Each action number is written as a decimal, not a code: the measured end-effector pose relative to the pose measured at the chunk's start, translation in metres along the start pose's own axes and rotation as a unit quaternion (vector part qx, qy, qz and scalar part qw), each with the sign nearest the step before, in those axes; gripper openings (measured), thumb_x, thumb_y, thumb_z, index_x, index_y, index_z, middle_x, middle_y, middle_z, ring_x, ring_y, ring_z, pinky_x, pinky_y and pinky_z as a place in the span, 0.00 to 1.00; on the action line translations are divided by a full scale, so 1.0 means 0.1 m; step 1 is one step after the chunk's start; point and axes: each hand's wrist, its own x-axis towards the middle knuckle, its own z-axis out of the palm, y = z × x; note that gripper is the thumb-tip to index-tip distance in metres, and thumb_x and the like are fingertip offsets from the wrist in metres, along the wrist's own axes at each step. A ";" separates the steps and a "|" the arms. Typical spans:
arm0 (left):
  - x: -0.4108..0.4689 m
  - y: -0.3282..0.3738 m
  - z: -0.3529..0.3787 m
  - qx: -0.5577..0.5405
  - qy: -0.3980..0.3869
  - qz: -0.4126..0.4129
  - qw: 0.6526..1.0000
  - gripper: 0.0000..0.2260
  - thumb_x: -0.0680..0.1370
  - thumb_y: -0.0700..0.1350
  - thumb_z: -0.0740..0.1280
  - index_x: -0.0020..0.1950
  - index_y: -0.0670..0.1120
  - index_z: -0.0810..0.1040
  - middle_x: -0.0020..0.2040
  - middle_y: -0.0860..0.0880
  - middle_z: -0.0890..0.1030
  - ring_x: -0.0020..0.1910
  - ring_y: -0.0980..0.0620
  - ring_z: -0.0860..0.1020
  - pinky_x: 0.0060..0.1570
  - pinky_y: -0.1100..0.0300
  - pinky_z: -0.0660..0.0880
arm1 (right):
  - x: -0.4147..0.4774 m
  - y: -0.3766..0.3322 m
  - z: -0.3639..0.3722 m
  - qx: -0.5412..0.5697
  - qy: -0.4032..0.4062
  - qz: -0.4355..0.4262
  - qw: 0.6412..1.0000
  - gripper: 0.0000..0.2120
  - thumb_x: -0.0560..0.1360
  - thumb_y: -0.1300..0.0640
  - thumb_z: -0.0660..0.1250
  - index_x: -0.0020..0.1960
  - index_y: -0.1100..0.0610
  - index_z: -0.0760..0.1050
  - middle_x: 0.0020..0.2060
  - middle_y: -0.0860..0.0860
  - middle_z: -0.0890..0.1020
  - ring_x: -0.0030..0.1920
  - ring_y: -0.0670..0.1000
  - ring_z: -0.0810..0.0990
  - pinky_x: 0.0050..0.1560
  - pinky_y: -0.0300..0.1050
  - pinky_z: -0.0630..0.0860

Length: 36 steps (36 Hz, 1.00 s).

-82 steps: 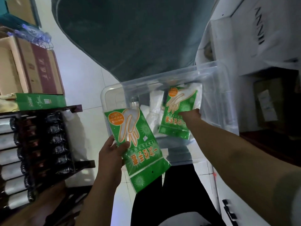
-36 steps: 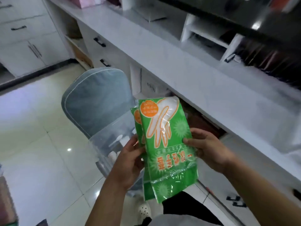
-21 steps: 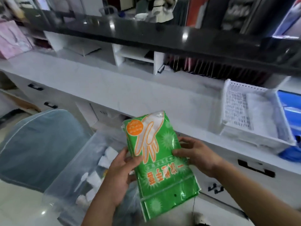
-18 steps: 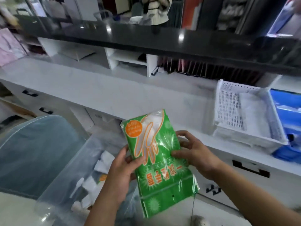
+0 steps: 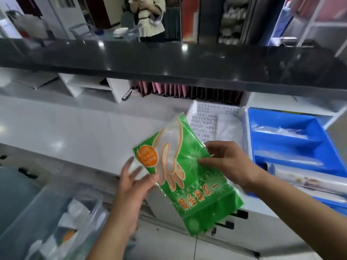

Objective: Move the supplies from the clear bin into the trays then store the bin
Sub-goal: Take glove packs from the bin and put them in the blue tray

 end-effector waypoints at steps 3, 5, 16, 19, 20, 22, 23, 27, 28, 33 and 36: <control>0.06 0.35 0.29 0.207 0.044 0.167 0.963 0.38 0.65 0.54 0.77 0.72 0.63 0.66 0.72 0.56 0.69 0.70 0.57 0.69 0.65 0.60 0.67 | 0.01 -0.10 -0.33 -0.181 0.021 -0.069 0.981 0.06 0.74 0.63 0.72 0.50 0.57 0.83 0.43 0.53 0.86 0.43 0.56 0.85 0.50 0.57 0.81; 0.12 0.64 0.50 0.352 -0.021 0.289 0.890 0.35 0.68 0.59 0.76 0.72 0.62 0.66 0.72 0.60 0.66 0.72 0.62 0.64 0.68 0.71 0.61 | 0.00 -0.17 -0.51 -0.311 0.027 -0.091 0.946 0.07 0.73 0.59 0.72 0.51 0.53 0.82 0.44 0.49 0.86 0.45 0.52 0.83 0.51 0.54 0.78; 0.78 1.05 1.47 0.395 -0.361 0.085 0.840 0.38 0.64 0.49 0.81 0.70 0.63 0.69 0.66 0.53 0.78 0.65 0.53 0.77 0.65 0.51 0.74 | -0.25 -0.32 -1.19 -0.481 0.080 -0.095 0.868 0.13 0.74 0.51 0.69 0.58 0.44 0.79 0.49 0.48 0.85 0.52 0.57 0.80 0.52 0.50 0.76; 0.88 0.91 1.51 0.310 -0.384 0.063 0.868 0.28 0.65 0.42 0.80 0.63 0.56 0.79 0.57 0.47 0.85 0.56 0.47 0.83 0.53 0.54 0.81 | -0.28 -0.36 -1.33 -0.474 0.100 -0.090 0.870 0.15 0.74 0.51 0.71 0.61 0.45 0.79 0.53 0.47 0.85 0.55 0.55 0.81 0.55 0.51 0.76; 0.91 0.89 1.54 0.292 -0.386 0.061 0.873 0.27 0.64 0.42 0.80 0.61 0.56 0.80 0.56 0.46 0.85 0.56 0.47 0.83 0.50 0.56 0.81 | -0.28 -0.38 -1.37 -0.468 0.101 -0.087 0.874 0.16 0.74 0.52 0.71 0.61 0.45 0.80 0.54 0.46 0.85 0.56 0.54 0.81 0.56 0.51 0.76; 0.98 0.85 1.62 0.275 -0.399 0.053 0.873 0.27 0.65 0.40 0.80 0.63 0.52 0.79 0.56 0.44 0.85 0.56 0.45 0.83 0.50 0.54 0.81 | -0.25 -0.41 -1.44 -0.463 0.097 -0.079 0.877 0.15 0.74 0.53 0.72 0.60 0.46 0.80 0.55 0.44 0.85 0.56 0.50 0.81 0.56 0.49 0.76; 1.03 0.83 1.65 0.274 -0.409 0.051 0.869 0.28 0.66 0.38 0.79 0.64 0.49 0.78 0.57 0.43 0.84 0.57 0.44 0.83 0.51 0.52 0.81 | -0.24 -0.42 -1.47 -0.466 0.096 -0.075 0.877 0.15 0.74 0.53 0.72 0.60 0.46 0.80 0.55 0.43 0.84 0.55 0.49 0.81 0.56 0.48 0.75; 1.21 0.78 1.80 0.273 -0.443 0.047 0.853 0.31 0.67 0.35 0.79 0.67 0.49 0.75 0.58 0.43 0.84 0.58 0.44 0.83 0.54 0.47 0.81 | -0.17 -0.51 -1.55 -0.464 0.096 -0.045 0.880 0.14 0.74 0.55 0.71 0.60 0.46 0.81 0.54 0.45 0.84 0.55 0.49 0.80 0.57 0.48 0.75; 1.25 0.77 1.83 0.270 -0.452 0.042 0.849 0.31 0.66 0.36 0.79 0.67 0.49 0.75 0.58 0.43 0.84 0.58 0.44 0.83 0.54 0.48 0.81 | -0.16 -0.54 -1.57 -0.463 0.096 -0.036 0.881 0.14 0.74 0.55 0.71 0.59 0.46 0.81 0.53 0.45 0.84 0.54 0.49 0.80 0.57 0.49 0.75; 1.46 0.65 2.00 0.275 -0.504 0.060 0.817 0.28 0.67 0.40 0.81 0.64 0.54 0.77 0.58 0.48 0.84 0.58 0.48 0.82 0.56 0.53 0.80 | -0.15 -0.61 -1.72 -0.462 0.102 0.010 0.881 0.14 0.75 0.55 0.71 0.60 0.46 0.81 0.53 0.44 0.84 0.52 0.48 0.80 0.58 0.49 0.75; 1.56 0.48 2.15 0.264 -0.492 0.094 0.824 0.22 0.69 0.41 0.79 0.60 0.55 0.80 0.56 0.51 0.85 0.56 0.51 0.83 0.55 0.53 0.80 | -0.16 -0.55 -1.83 -0.450 0.115 0.037 0.885 0.15 0.74 0.55 0.71 0.61 0.48 0.80 0.54 0.44 0.84 0.53 0.47 0.81 0.58 0.48 0.76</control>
